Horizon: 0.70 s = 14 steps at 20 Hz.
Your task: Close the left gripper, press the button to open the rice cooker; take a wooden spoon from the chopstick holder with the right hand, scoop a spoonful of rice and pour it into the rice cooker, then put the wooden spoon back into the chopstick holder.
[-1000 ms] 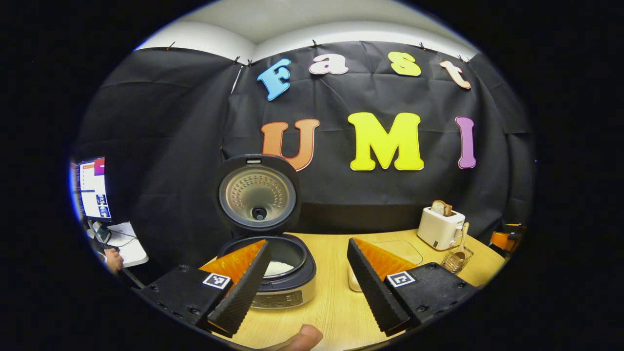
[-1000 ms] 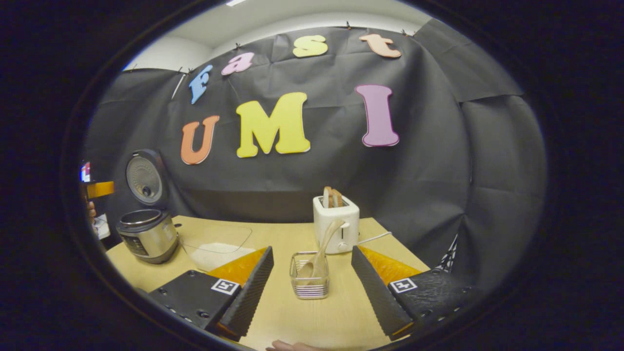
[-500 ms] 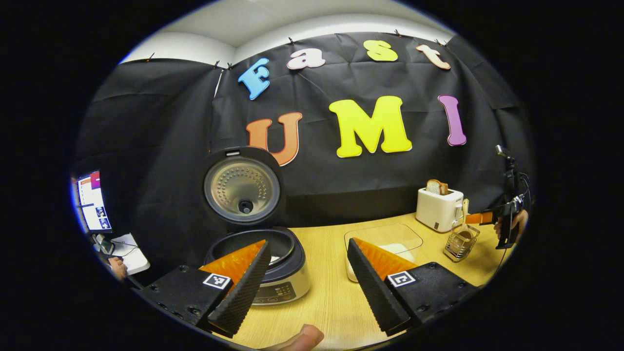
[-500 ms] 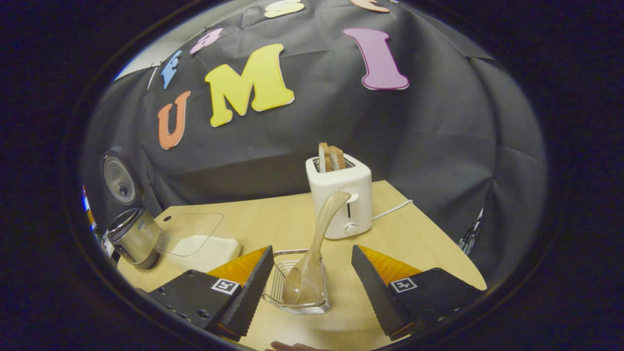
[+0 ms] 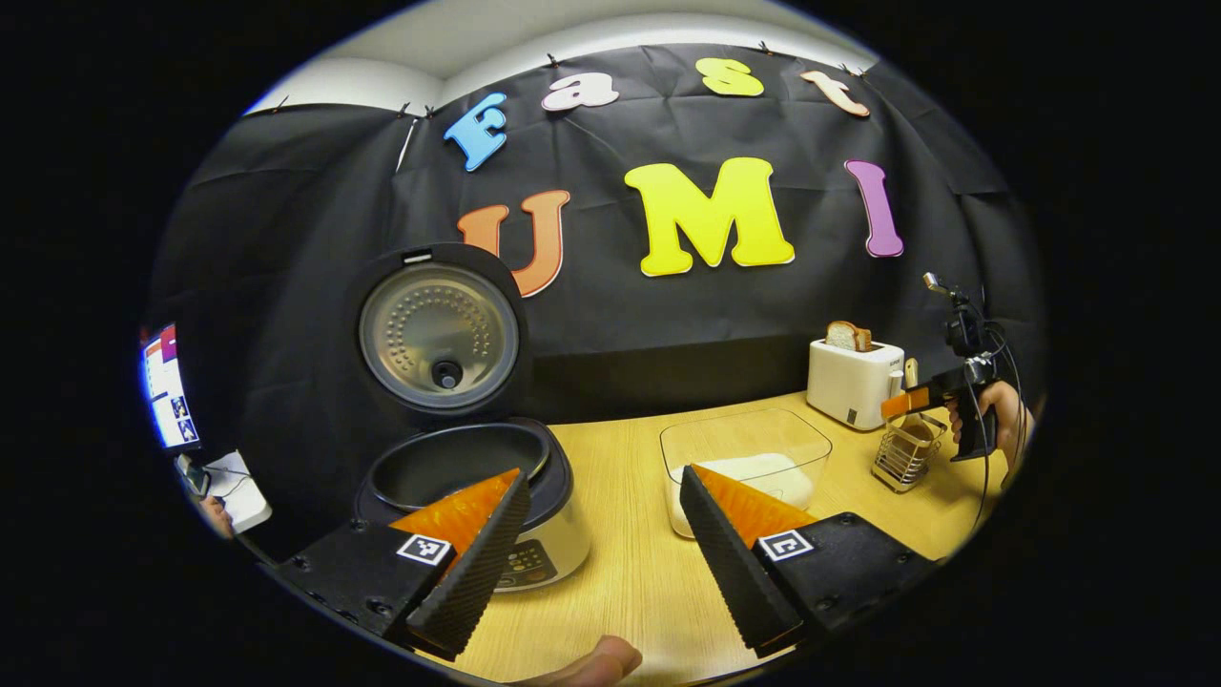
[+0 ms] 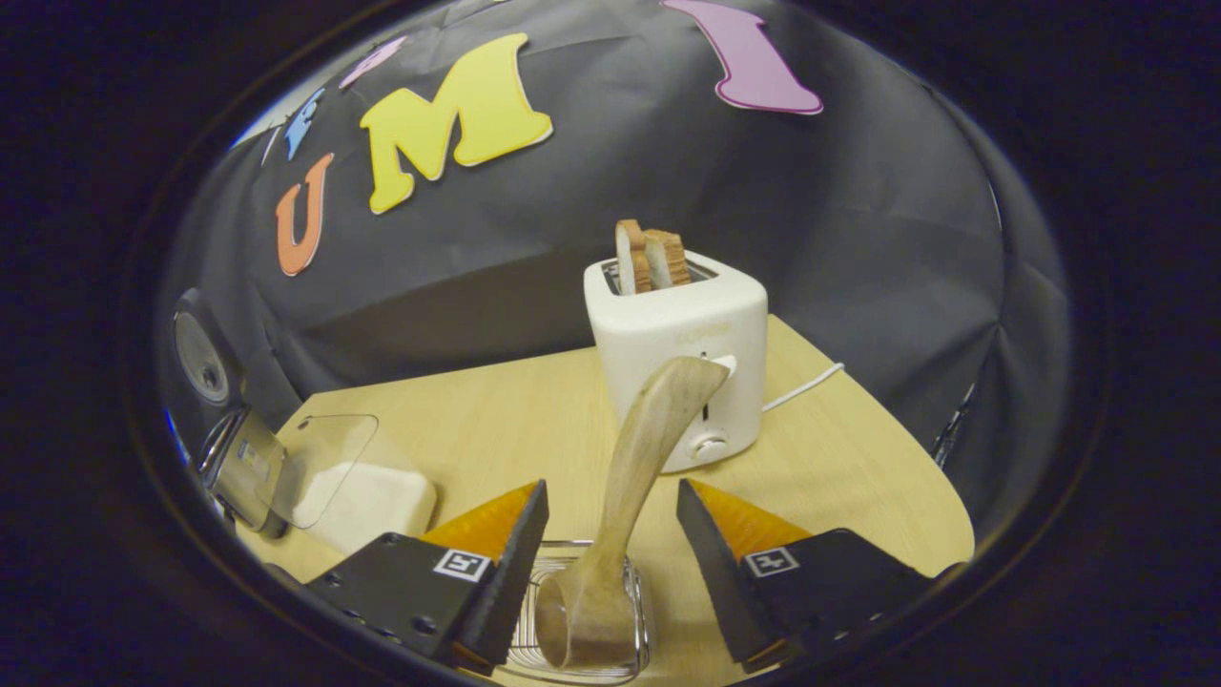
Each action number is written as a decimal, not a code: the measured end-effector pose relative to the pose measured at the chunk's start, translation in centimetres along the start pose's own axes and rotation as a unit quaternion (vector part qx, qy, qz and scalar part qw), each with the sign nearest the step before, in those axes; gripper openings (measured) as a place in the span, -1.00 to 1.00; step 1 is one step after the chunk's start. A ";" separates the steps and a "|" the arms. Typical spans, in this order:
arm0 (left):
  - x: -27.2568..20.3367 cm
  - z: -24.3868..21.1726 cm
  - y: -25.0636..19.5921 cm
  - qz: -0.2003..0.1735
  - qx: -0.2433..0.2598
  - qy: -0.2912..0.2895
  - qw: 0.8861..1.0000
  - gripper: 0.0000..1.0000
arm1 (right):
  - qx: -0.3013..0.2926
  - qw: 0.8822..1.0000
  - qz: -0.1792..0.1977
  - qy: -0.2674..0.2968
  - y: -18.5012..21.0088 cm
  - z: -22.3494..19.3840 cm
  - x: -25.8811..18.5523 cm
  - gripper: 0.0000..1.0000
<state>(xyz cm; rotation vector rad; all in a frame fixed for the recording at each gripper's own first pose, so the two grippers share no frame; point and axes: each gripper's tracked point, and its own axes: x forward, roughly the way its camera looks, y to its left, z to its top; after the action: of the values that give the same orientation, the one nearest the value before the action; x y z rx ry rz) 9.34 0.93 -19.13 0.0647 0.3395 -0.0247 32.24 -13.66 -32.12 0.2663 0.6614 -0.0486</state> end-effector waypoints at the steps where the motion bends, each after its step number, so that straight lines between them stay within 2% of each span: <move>1: 0.6 -0.2 -0.2 -0.003 -0.002 0.000 1.000 1.00 | 0.001 1.000 0.001 0.000 0.1 0.1 0.2 0.41; 2: 0.9 -0.3 -0.3 -0.005 -0.004 0.002 1.000 1.00 | 0.004 1.000 0.004 -0.001 0.2 0.1 0.4 0.34; 4: 1.6 -0.5 -0.6 -0.012 -0.007 0.002 1.000 1.00 | 0.009 1.000 0.012 -0.002 0.5 0.1 0.4 0.07; 5: 1.7 -0.4 -0.7 -0.015 -0.008 0.001 1.000 1.00 | 0.008 1.000 0.009 -0.005 0.3 0.1 0.5 -0.20; 6: 1.8 -0.7 -0.6 -0.017 -0.007 0.001 1.000 1.00 | 0.006 1.000 0.005 -0.009 0.1 0.3 0.4 -0.22; 7: 1.9 -0.8 -0.5 -0.018 -0.006 0.002 1.000 1.00 | 0.006 1.000 -0.001 -0.012 -0.1 0.3 0.2 -0.58; 10: 1.2 -1.2 0.6 -0.011 -0.010 0.002 1.000 1.00 | 0.026 0.999 0.020 -0.013 0.7 0.4 -0.3 -0.64; 11: 0.8 -1.2 0.8 -0.010 -0.013 0.001 1.000 1.00 | 0.031 0.999 0.027 -0.019 0.9 0.5 -0.7 -0.74; 14: -0.3 -2.3 1.8 -0.006 -0.008 0.007 1.000 1.00 | 0.022 0.998 0.022 -0.047 0.9 1.1 -1.9 -0.79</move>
<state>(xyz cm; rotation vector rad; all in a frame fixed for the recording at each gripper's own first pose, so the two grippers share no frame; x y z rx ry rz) 8.32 2.87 -21.03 0.0461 0.3533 -0.0332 31.52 -13.13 -29.91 0.3197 0.5608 -0.0340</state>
